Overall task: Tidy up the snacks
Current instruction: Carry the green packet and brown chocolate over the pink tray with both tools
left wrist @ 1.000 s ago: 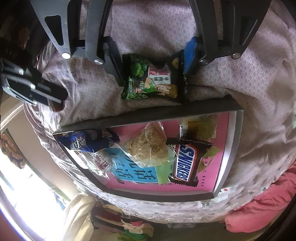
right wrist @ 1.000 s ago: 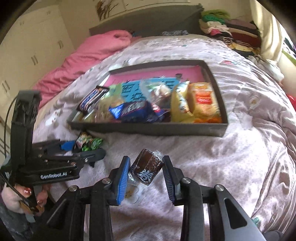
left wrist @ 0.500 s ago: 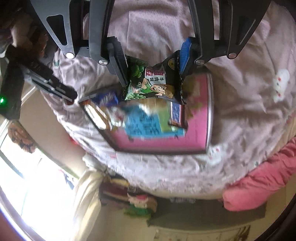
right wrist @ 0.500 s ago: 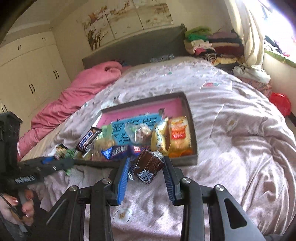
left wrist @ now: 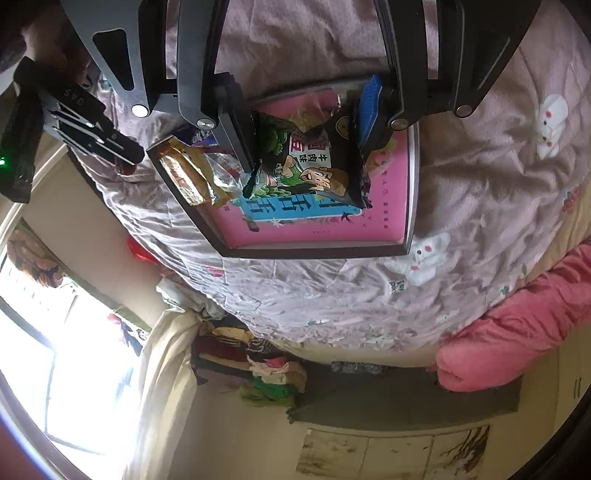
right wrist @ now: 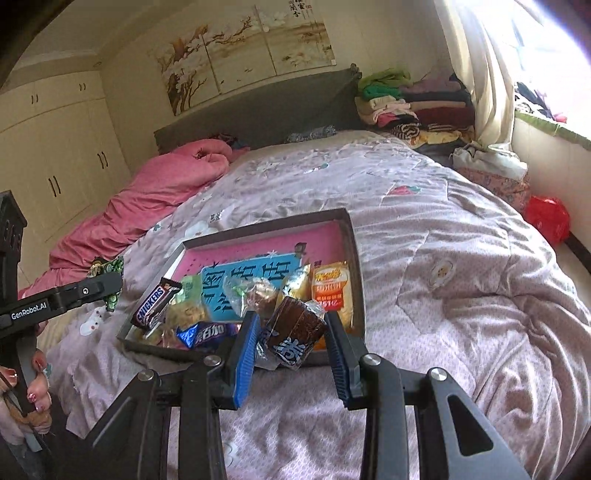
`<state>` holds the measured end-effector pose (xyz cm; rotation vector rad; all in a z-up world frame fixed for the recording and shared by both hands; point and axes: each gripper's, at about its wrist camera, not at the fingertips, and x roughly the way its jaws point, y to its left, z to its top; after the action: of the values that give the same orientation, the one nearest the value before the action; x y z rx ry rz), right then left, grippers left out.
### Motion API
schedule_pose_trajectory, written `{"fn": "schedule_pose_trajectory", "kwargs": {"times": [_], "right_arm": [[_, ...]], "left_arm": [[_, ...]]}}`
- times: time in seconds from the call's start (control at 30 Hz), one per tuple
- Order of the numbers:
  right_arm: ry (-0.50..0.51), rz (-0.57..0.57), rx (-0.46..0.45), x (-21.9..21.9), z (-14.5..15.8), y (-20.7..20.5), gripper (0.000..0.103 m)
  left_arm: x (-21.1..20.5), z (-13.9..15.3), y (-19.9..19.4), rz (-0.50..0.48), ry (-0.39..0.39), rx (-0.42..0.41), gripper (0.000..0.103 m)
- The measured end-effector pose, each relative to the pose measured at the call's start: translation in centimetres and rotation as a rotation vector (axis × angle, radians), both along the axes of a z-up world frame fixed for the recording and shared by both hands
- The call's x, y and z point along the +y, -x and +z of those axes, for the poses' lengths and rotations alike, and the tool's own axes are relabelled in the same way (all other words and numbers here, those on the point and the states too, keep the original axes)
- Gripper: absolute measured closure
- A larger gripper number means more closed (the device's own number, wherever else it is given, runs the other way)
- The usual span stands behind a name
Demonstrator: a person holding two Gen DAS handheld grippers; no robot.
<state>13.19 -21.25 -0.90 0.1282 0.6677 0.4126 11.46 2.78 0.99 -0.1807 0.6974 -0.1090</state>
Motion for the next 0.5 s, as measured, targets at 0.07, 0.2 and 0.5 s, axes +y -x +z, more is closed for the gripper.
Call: {"fn": "schedule_pose_trajectory", "kwargs": {"times": [0.07,0.2,0.5], "right_arm": [[0.004,0.000,-0.011,0.1,0.1,-0.1,0.067],[0.010,-0.004,-0.024,0.3,0.1,-0.6,0.067],[0.030,-0.024,-0.010,0.2,-0.8,-2.0,0.067]], "left_arm": [[-0.2,-0.2,-0.2,-0.002,-0.005,0.004,0.052],[-0.7,-1.3,-1.1,-0.010,-0.006,0.028,0.052],[-2.2,-4.0,-2.7,-0.040,-0.015,0.086,0.052]]}}
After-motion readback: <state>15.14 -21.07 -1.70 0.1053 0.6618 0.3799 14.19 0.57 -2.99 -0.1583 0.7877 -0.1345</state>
